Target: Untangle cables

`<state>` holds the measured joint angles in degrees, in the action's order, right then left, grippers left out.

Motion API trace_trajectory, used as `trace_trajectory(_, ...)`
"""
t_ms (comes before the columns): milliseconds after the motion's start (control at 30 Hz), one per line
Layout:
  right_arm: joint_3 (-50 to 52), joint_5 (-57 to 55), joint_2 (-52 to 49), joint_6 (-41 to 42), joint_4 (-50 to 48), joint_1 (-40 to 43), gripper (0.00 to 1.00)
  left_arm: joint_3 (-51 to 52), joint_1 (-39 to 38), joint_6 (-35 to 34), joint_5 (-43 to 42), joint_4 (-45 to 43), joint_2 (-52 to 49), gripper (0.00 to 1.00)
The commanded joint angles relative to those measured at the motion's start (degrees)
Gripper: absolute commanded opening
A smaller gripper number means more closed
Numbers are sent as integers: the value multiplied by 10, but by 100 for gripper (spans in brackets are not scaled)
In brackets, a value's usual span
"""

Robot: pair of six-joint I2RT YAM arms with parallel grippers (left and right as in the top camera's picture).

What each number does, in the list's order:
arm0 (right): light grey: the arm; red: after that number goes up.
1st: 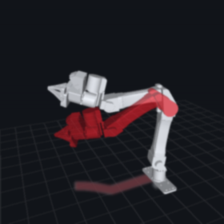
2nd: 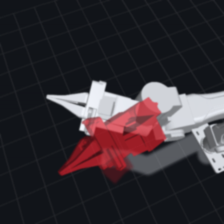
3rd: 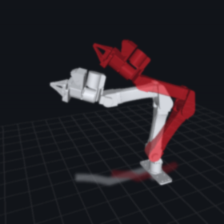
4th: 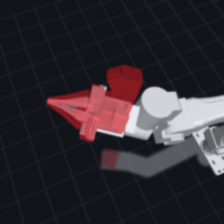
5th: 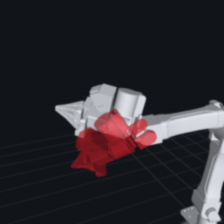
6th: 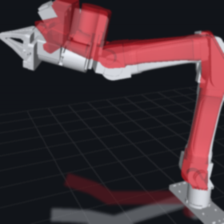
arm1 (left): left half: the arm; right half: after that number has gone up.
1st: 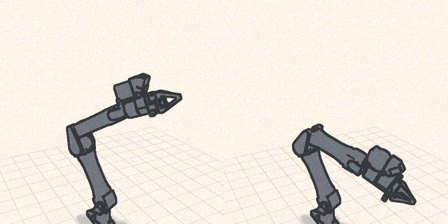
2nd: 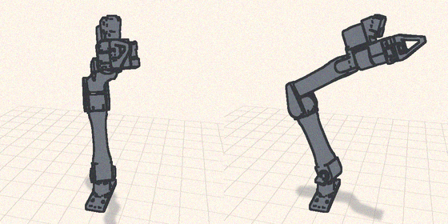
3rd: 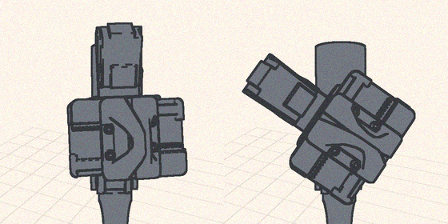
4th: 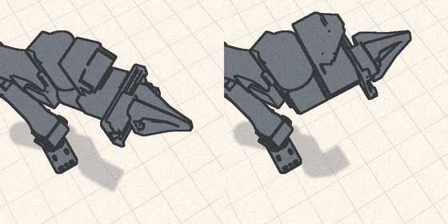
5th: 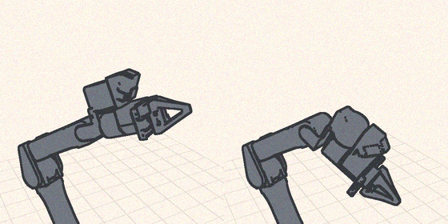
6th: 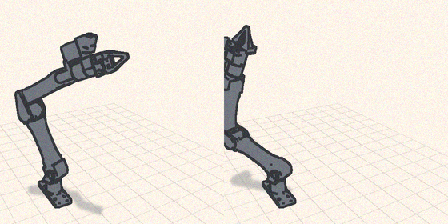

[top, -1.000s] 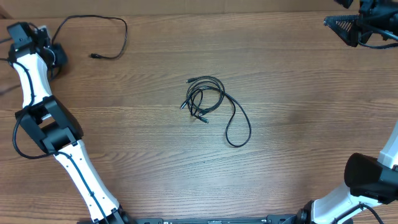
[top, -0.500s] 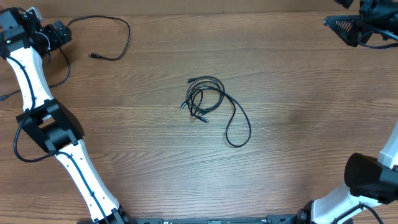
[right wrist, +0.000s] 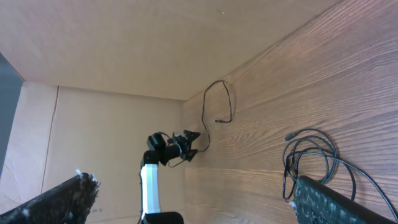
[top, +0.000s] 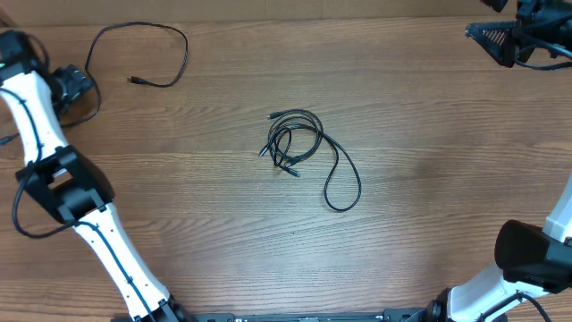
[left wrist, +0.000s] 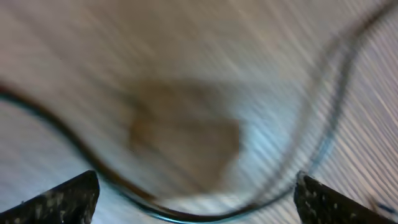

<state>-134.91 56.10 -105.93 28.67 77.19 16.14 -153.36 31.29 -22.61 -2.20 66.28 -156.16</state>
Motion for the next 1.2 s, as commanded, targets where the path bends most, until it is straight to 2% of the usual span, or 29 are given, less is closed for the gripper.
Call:
trace_trajectory(0,-4,-2,3,-5,-1,3,100,0,26,-47,7,5,2,99)
trace_trajectory(200,-4,-2,3,-5,-1,3,100,16,37,-117,64,9,2,100)
trace_trajectory(467,-4,-2,3,-5,-1,3,100,41,36,-117,67,-24,-11,100)
trace_trajectory(633,-4,-2,3,-5,-1,3,100,41,36,-102,68,-36,-37,93)
trace_trajectory(767,-4,-2,3,-5,-1,3,100,41,35,-80,52,-56,-53,67)
trace_trajectory(833,-4,-2,3,-5,-1,3,100,41,34,-64,30,-71,-59,51)
trace_trajectory(933,-4,-2,3,-5,-1,3,100,41,30,-18,-23,-106,-65,33)
trace_trajectory(967,-4,-2,3,-5,-1,3,100,41,28,-6,-34,-114,-65,32)
trace_trajectory(1100,-4,-2,3,-5,-1,3,100,39,17,74,-89,-162,-63,14)
trace_trajectory(1167,-4,-2,3,-5,-1,3,100,35,11,104,-100,-178,-61,13)
